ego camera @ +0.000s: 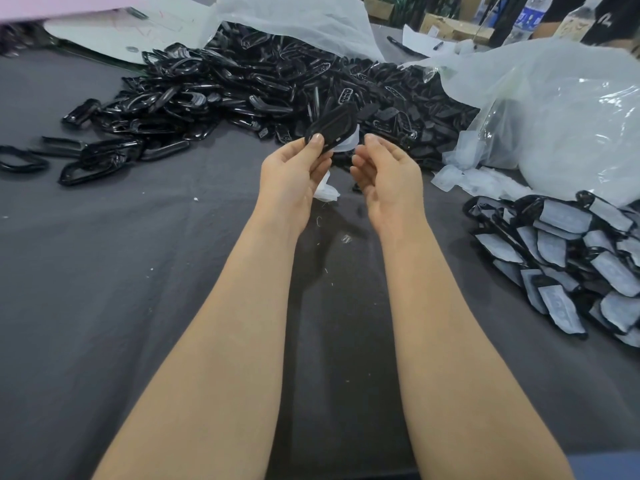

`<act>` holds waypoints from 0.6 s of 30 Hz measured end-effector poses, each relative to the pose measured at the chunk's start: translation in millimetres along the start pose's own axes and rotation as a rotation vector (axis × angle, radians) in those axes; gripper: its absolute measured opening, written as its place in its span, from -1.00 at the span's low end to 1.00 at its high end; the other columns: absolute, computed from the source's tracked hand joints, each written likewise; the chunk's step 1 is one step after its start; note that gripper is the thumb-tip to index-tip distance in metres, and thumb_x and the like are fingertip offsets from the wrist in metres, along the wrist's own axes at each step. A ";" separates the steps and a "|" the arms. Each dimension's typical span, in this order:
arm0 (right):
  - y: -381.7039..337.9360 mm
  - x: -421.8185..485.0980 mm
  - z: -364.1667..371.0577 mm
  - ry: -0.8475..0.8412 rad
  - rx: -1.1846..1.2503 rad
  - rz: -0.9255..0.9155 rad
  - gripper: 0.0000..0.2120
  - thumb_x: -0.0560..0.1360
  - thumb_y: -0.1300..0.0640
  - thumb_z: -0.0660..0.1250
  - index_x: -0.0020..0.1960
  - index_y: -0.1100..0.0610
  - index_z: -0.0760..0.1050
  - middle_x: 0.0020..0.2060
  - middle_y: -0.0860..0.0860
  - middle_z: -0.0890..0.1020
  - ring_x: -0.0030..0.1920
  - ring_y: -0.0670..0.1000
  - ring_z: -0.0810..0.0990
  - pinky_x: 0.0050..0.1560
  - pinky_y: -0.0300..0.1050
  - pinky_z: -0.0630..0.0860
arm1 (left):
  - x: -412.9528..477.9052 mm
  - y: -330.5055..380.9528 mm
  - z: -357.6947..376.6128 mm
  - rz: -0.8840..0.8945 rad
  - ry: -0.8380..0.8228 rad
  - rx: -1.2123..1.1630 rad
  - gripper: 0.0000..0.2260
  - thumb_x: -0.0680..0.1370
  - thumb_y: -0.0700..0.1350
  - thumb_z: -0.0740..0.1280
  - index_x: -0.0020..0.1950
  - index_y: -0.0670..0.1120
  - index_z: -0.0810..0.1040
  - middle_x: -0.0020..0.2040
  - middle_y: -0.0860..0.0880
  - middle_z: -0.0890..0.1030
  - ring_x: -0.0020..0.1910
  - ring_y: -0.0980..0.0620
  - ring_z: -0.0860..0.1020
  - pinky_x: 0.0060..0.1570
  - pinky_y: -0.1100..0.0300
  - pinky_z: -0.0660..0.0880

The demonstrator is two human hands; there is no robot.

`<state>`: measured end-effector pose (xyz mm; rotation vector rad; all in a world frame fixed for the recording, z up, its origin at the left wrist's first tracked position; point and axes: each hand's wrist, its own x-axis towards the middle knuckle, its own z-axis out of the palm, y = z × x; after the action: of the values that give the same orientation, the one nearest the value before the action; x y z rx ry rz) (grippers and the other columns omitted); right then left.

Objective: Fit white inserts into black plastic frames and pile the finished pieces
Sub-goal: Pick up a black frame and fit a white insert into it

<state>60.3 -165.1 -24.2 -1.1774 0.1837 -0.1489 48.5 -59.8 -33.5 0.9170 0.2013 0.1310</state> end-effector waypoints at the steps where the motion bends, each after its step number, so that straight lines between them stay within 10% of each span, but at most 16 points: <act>1: 0.6 -0.8 0.8 -0.026 -0.018 0.011 -0.94 0.57 0.23 0.30 -0.08 0.13 0.51 -0.28 -0.01 0.58 -0.26 -0.11 0.54 -0.21 -0.28 0.54 | -0.3 -0.2 0.2 0.003 -0.001 0.009 -0.87 0.59 -0.27 0.30 -0.13 -0.16 0.57 -0.25 0.01 0.64 -0.21 0.13 0.61 -0.08 0.32 0.57; 10: 0.3 -1.6 1.3 -0.121 -0.157 -0.043 -0.86 0.52 0.34 0.30 0.02 0.14 0.52 -0.18 0.06 0.62 -0.21 -0.07 0.58 -0.17 -0.27 0.54 | -0.3 -0.3 0.6 -0.011 -0.040 0.066 -0.88 0.59 -0.27 0.29 -0.09 -0.16 0.59 -0.22 -0.01 0.66 -0.23 0.15 0.62 -0.04 0.31 0.57; 18: -6.5 1.9 -8.8 0.232 -0.099 -0.202 -0.84 0.52 0.33 0.31 -0.15 0.10 0.47 -0.29 0.00 0.56 -0.32 -0.14 0.51 -0.24 -0.34 0.50 | 4.9 -6.0 -2.8 0.065 0.089 0.285 -0.88 0.59 -0.26 0.30 0.09 -0.28 0.55 -0.05 -0.15 0.63 -0.13 0.06 0.64 -0.13 0.31 0.57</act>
<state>60.1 -175.8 -21.6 -1.2756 0.2783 -0.4599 52.8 -60.4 -40.5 1.2027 0.2772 0.2072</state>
